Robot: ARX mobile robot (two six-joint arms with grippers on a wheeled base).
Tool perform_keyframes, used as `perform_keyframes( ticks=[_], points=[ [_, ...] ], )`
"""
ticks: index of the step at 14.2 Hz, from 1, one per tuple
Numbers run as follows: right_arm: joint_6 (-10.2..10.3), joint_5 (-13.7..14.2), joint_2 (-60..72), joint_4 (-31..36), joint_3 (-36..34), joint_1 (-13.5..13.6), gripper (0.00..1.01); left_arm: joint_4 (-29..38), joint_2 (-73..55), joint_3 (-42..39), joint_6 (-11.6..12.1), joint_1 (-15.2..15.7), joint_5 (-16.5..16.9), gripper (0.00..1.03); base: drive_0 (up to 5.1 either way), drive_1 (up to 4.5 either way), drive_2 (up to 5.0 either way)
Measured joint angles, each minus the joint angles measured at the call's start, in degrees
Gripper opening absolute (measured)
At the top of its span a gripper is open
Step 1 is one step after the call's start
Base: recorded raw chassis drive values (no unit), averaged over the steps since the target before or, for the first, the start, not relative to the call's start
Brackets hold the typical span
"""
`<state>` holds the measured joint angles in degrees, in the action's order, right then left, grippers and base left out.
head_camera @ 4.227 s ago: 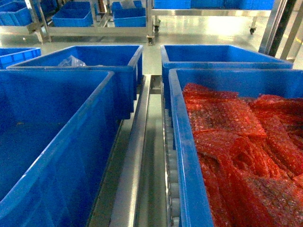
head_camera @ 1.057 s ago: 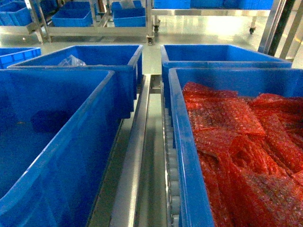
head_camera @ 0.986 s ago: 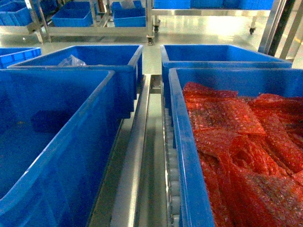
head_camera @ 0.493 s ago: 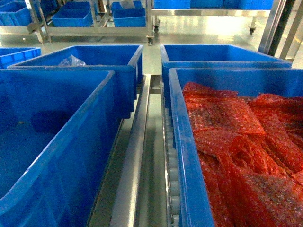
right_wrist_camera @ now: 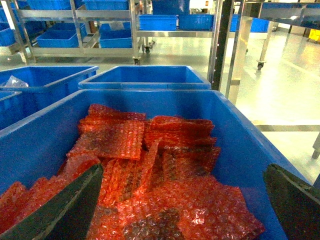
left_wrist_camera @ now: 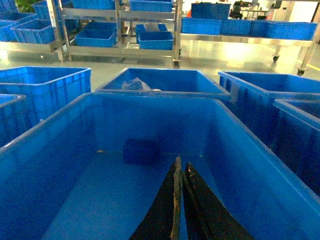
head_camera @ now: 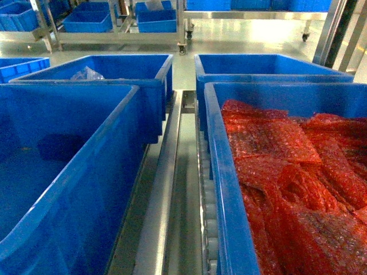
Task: Pick blue part to blue bin on bottom shelf
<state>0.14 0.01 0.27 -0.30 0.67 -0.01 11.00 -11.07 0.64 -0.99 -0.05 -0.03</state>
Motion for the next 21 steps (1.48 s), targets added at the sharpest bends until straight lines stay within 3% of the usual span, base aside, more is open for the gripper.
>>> perform_keyframes(
  ticks=[2, 3, 8, 9, 16, 21],
  points=[
    [0.0, 0.0, 0.0, 0.0, 0.0, 0.0, 0.98, -4.7, 3.6, 0.2, 0.0, 0.0, -0.1, 0.02, 0.0, 0.00, 0.0],
    [0.0, 0.0, 0.0, 0.0, 0.0, 0.0, 0.98, -11.8, 9.9, 0.0, 0.0, 0.0, 0.0, 0.02, 0.0, 0.00, 0.0],
    [0.0, 0.0, 0.0, 0.0, 0.0, 0.0, 0.98, -11.3, 10.6, 0.0, 0.2, 0.0, 0.0, 0.02, 0.0, 0.00, 0.0],
    [0.0, 0.0, 0.0, 0.0, 0.0, 0.0, 0.98, -11.3, 10.6, 0.0, 0.2, 0.0, 0.0, 0.07, 0.0, 0.00, 0.0],
    [0.0, 0.0, 0.0, 0.0, 0.0, 0.0, 0.98, -11.3, 10.6, 0.0, 0.2, 0.0, 0.0, 0.97, 0.0, 0.00, 0.0],
    [0.0, 0.0, 0.0, 0.0, 0.0, 0.0, 0.98, -11.3, 10.6, 0.0, 0.2, 0.0, 0.0, 0.98, 0.0, 0.00, 0.0]
  ],
)
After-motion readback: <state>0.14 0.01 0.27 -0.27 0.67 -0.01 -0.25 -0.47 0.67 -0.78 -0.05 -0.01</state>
